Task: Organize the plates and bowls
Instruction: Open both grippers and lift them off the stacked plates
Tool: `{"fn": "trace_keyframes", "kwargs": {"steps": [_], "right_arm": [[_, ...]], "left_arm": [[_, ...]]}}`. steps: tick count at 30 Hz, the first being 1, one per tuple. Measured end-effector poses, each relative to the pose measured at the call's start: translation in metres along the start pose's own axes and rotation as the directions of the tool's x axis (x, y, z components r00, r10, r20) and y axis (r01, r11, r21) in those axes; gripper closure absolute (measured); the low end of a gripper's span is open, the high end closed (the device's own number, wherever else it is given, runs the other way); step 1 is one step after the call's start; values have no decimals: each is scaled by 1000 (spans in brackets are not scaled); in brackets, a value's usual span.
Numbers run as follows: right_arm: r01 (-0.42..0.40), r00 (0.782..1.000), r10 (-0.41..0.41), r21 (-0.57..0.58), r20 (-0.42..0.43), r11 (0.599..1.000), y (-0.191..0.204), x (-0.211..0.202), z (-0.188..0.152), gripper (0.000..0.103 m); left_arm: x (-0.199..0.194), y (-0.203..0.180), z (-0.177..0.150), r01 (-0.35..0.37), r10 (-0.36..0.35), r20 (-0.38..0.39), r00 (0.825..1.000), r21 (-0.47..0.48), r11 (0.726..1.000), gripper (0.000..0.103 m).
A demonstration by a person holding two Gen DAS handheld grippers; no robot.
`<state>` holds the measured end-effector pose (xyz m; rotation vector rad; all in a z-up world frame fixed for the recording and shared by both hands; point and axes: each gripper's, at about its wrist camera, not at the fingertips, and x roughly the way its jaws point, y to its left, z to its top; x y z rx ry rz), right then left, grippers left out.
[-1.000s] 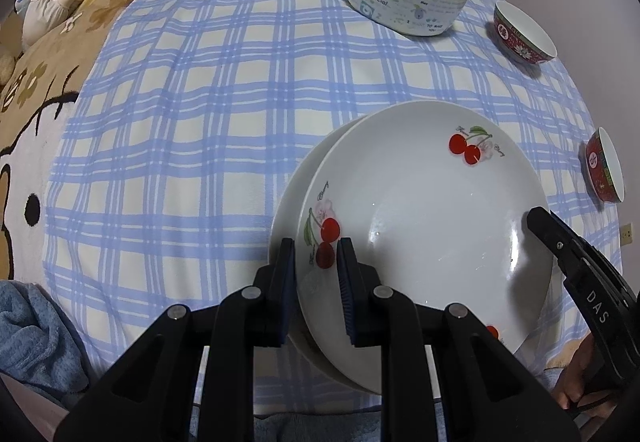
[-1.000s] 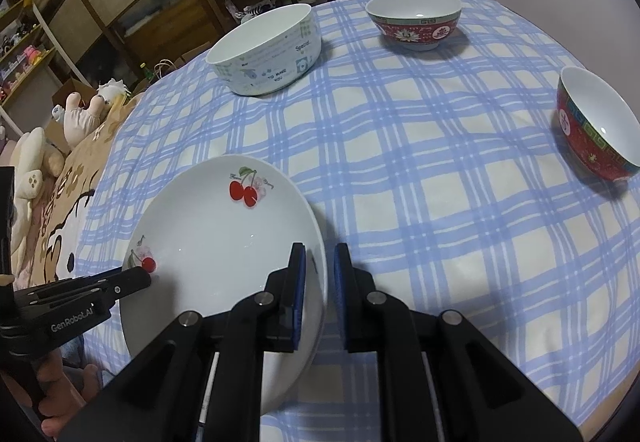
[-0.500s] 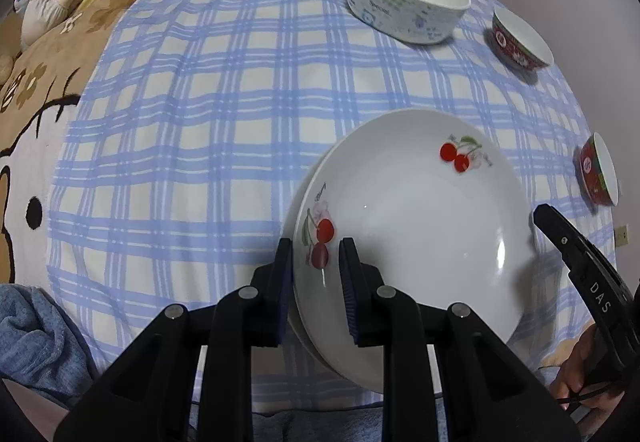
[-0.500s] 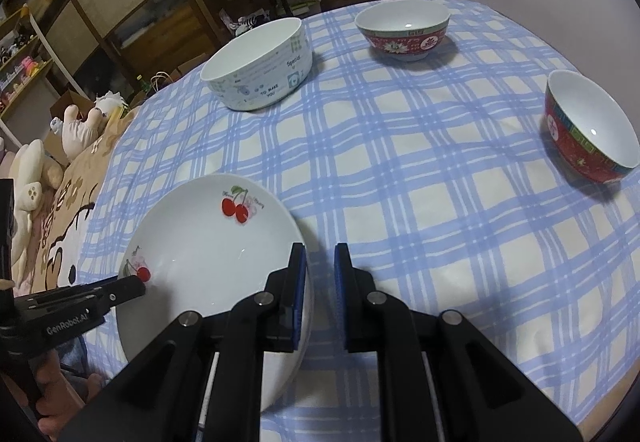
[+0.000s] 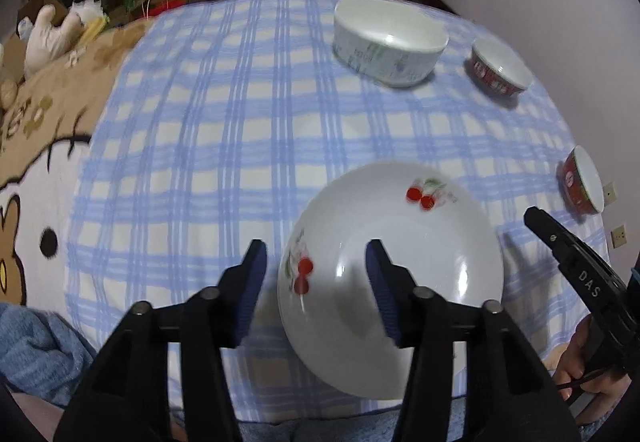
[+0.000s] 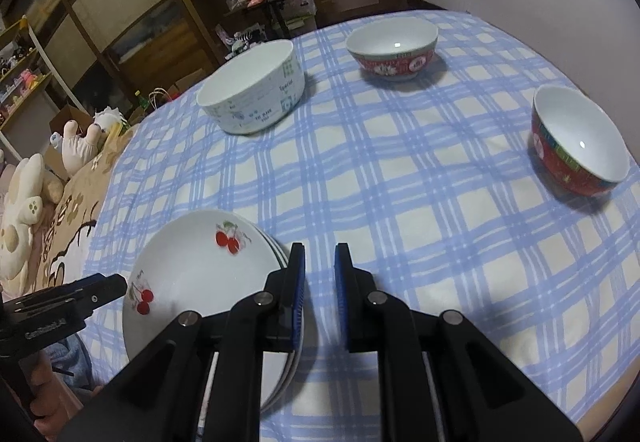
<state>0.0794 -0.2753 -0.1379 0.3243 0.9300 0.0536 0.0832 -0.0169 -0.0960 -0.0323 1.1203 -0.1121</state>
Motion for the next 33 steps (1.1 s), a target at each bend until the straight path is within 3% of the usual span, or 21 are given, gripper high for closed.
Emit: {"fn": "trace_keyframes", "kwargs": {"steps": [2, 4, 10, 13, 16, 25, 33], "right_arm": [[-7, 1000, 7, -4, 12, 1000, 2, -1, 6, 68], [-8, 1000, 8, -10, 17, 1000, 4, 2, 13, 60], [-24, 1000, 23, -14, -18, 1000, 8, 21, 33, 33], [-27, 1000, 27, -8, 11, 1000, 10, 24, 48, 14], [-13, 999, 13, -9, 45, 1000, 10, 27, 64, 1], [-21, 997, 22, -4, 70, 1000, 3, 48, 127, 0], [-7, 997, 10, -45, 81, 999, 15, 74, 167, 0]], "left_arm": [[-7, -1, 7, 5, -6, 30, 1000, 14, 1000, 43], [-6, 0, 15, 20, -21, 29, 999, 15, 1000, 24], [2, 6, 46, -7, 8, 51, 999, -5, 1000, 22], [3, 5, 65, -8, 7, 61, 998, 26, 1000, 20], [5, 8, 87, -26, 24, 73, 997, 35, 999, 20], [39, 22, 154, -48, 44, 103, 994, 35, 998, 20], [64, 20, 197, -24, 20, 106, 994, 36, 999, 20]]}}
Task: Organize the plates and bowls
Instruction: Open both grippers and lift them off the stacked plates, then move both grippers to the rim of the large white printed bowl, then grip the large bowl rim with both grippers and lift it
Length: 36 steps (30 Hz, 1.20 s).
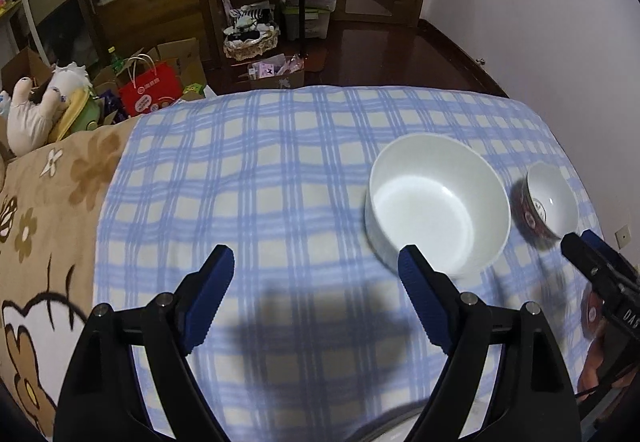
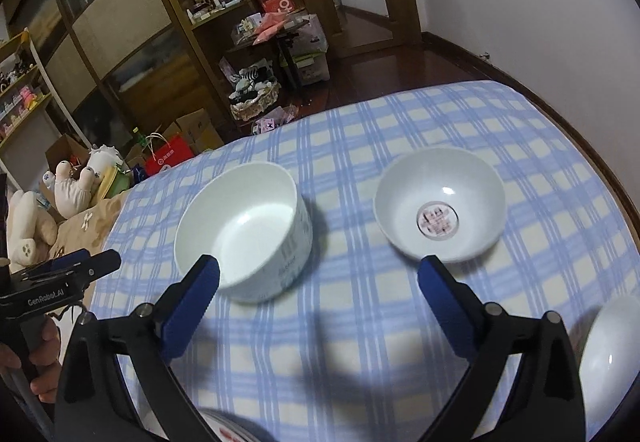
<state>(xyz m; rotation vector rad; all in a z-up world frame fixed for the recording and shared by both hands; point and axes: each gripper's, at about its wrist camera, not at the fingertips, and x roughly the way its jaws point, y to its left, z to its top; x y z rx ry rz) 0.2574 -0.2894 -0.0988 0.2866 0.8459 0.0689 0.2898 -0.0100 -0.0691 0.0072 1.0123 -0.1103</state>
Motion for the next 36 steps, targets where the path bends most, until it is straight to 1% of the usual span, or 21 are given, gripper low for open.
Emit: {"fn": "trace_keyframes", "kwargs": {"steps": [5, 9, 12, 15, 17, 19, 21, 22, 24, 26, 27, 28, 29, 31, 32, 34, 36], "right_arm": [[0, 1000, 0, -5, -3, 1000, 7, 19, 8, 0], [10, 1000, -10, -16, 6, 1000, 13, 31, 10, 0], [8, 1000, -8, -6, 8, 1000, 16, 40, 11, 0], [-6, 1000, 6, -3, -2, 1000, 19, 48, 12, 0], [-14, 1000, 14, -4, -9, 1000, 20, 54, 12, 0], [-15, 1000, 15, -11, -26, 1000, 22, 62, 11, 0], [-17, 999, 16, -13, -37, 1000, 22, 68, 11, 2], [-17, 999, 17, -10, -44, 1000, 22, 71, 11, 7], [-11, 998, 12, 11, -67, 1000, 19, 81, 11, 11], [-9, 996, 12, 34, -92, 999, 16, 90, 9, 17], [-9, 994, 13, 44, -106, 999, 14, 94, 9, 26], [-15, 992, 22, 58, -126, 998, 12, 101, 8, 34], [-17, 990, 26, 68, -142, 998, 10, 105, 7, 38], [-19, 986, 32, 85, -166, 996, 7, 114, 5, 44], [-18, 984, 33, 86, -174, 996, 6, 116, 4, 51], [-34, 980, 50, 87, -193, 996, 6, 121, 2, 59], [-35, 976, 50, 77, -210, 996, 9, 125, 3, 67]], "left_arm": [[20, -4, 18, 4, -4, -10, 1000, 7, 1000, 20], [37, -8, 27, 7, -6, -22, 1000, 16, 1000, 20], [50, -12, 29, 14, -13, -40, 999, 24, 1000, 20], [66, -15, 30, -1, 3, -68, 998, 34, 999, 20], [77, -19, 28, 4, 0, -89, 996, 45, 999, 20], [84, -23, 27, -8, 13, -96, 995, 55, 998, 20], [88, -26, 27, -1, 7, -102, 995, 54, 999, 20], [91, -27, 27, 7, -2, -107, 994, 51, 999, 20], [96, -29, 26, 13, -7, -116, 993, 46, 999, 21], [103, -29, 25, 17, -13, -138, 990, 28, 999, 28], [107, -29, 25, 18, -15, -148, 989, 18, 1000, 38], [109, -28, 25, 26, -24, -159, 987, 7, 1000, 44], [112, -28, 24, 32, -32, -165, 986, -3, 999, 46], [116, -26, 22, 46, -48, -171, 984, -14, 999, 62], [117, -27, 20, 68, -69, -176, 982, -15, 998, 65], [119, -31, 18, 89, -89, -187, 978, -9, 996, 73], [120, -36, 17, 95, -91, -195, 977, 10, 995, 75]]}}
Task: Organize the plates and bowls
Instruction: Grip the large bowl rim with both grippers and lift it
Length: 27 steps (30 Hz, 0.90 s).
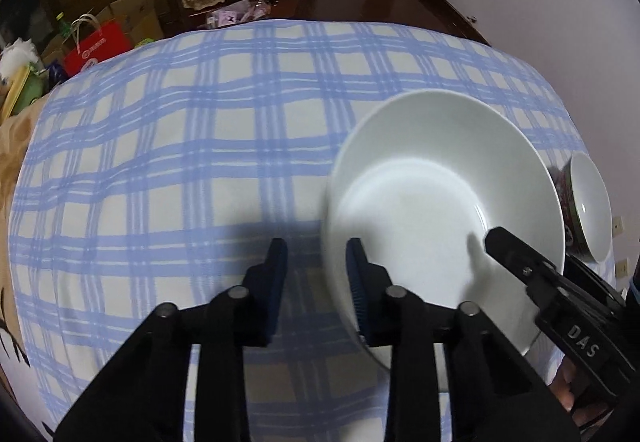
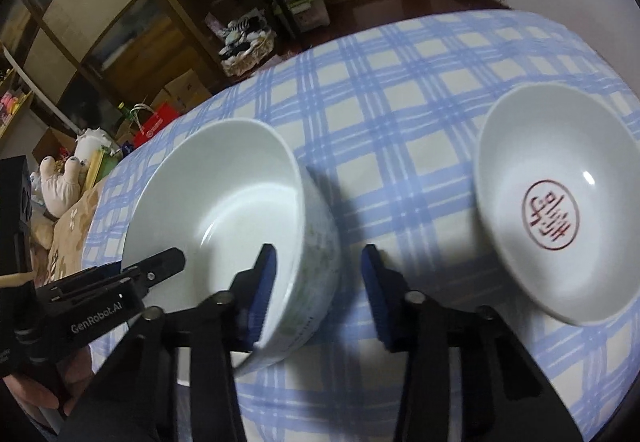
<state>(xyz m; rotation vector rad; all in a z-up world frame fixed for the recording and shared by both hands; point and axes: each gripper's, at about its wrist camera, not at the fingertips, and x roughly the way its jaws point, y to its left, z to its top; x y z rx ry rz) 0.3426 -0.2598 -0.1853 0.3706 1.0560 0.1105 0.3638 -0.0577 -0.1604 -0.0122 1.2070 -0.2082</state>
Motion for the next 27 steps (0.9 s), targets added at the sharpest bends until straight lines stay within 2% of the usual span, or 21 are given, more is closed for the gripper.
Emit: {"fn": "trace_keyframes", "kwargs": {"steps": [3, 7, 11, 12, 17, 27], "right_arm": [[29, 1000, -29, -15, -9, 999, 6, 5, 1, 70], [5, 1000, -3, 48, -31, 999, 0, 15, -2, 71], [45, 999, -43, 77, -23, 996, -1, 12, -4, 85], [52, 999, -50, 78, -21, 996, -1, 10, -4, 86], [55, 998, -54, 47, -19, 997, 4, 0, -12, 86], [67, 998, -67, 58, -2, 996, 2, -38, -23, 86]], "left_arm": [[8, -3, -3, 15, -15, -34, 999, -6, 1000, 79], [12, -7, -9, 23, -23, -23, 999, -20, 1000, 88], [5, -9, -12, 5, -5, -2, 1000, -15, 1000, 90], [3, -8, -13, 7, -7, -1, 1000, -15, 1000, 90], [-9, -2, -14, 39, -39, -9, 999, -50, 998, 91], [-38, -12, -31, 52, -51, 10, 999, -40, 998, 91]]}}
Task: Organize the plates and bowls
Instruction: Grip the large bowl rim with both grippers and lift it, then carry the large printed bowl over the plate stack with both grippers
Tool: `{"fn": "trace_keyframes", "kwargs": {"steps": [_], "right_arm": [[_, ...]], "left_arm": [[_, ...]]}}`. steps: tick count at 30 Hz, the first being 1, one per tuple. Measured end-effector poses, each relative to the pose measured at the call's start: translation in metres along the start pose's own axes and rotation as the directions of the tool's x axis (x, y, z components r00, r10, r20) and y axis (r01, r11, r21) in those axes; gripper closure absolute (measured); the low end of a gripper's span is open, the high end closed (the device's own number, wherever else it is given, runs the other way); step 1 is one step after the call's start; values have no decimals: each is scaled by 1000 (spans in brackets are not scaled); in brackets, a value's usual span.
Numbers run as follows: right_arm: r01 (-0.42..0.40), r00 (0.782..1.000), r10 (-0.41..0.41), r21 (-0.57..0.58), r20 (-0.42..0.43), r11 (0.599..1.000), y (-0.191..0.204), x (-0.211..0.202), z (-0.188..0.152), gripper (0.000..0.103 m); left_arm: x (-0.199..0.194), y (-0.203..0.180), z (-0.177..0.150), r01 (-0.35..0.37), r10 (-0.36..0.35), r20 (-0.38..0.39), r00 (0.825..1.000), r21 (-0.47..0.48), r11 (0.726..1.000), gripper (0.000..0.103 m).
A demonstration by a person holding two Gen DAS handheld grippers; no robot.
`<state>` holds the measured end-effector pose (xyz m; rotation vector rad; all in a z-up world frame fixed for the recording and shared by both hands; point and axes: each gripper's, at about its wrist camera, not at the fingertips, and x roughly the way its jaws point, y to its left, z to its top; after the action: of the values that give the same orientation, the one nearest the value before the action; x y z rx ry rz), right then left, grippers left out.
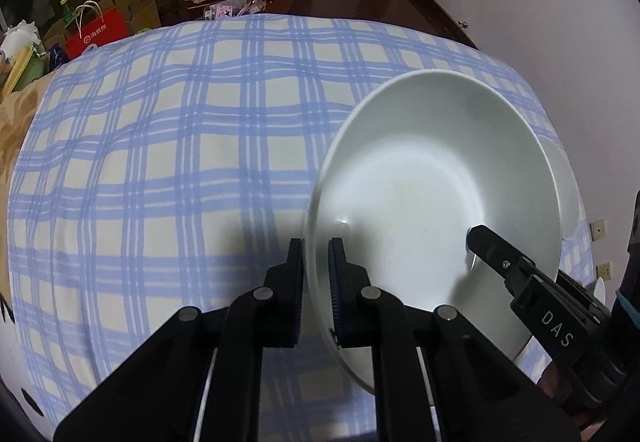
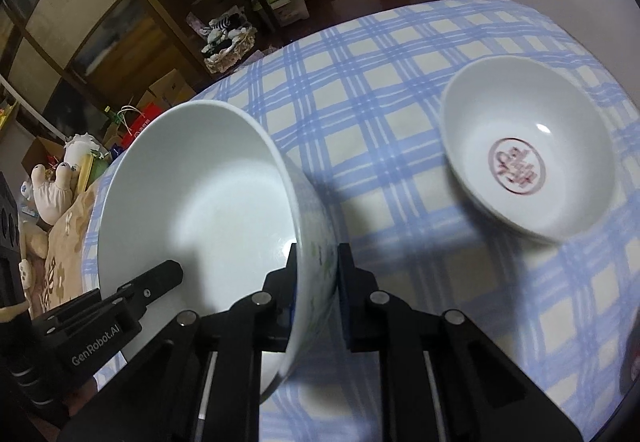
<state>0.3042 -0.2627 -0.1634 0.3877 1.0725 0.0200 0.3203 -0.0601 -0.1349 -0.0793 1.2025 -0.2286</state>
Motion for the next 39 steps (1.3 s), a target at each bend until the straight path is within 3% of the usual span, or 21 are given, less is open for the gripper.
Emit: {"fn": "trace_keyframes", "kwargs": {"steps": [9, 24, 39], "right_arm": [[11, 999, -12, 25, 37, 1000, -20, -50, -13, 86], [40, 997, -46, 89, 65, 995, -73, -128, -63, 86], [79, 995, -87, 126, 53, 989, -111, -155, -101, 84]], "left_arm": [[-32, -35, -23, 21, -21, 19, 1000, 33, 999, 90], [-72, -104, -72, 66, -69, 20, 997, 122, 990, 90], [-73, -149, -115, 63, -60, -18, 998, 186, 980, 90]]}}
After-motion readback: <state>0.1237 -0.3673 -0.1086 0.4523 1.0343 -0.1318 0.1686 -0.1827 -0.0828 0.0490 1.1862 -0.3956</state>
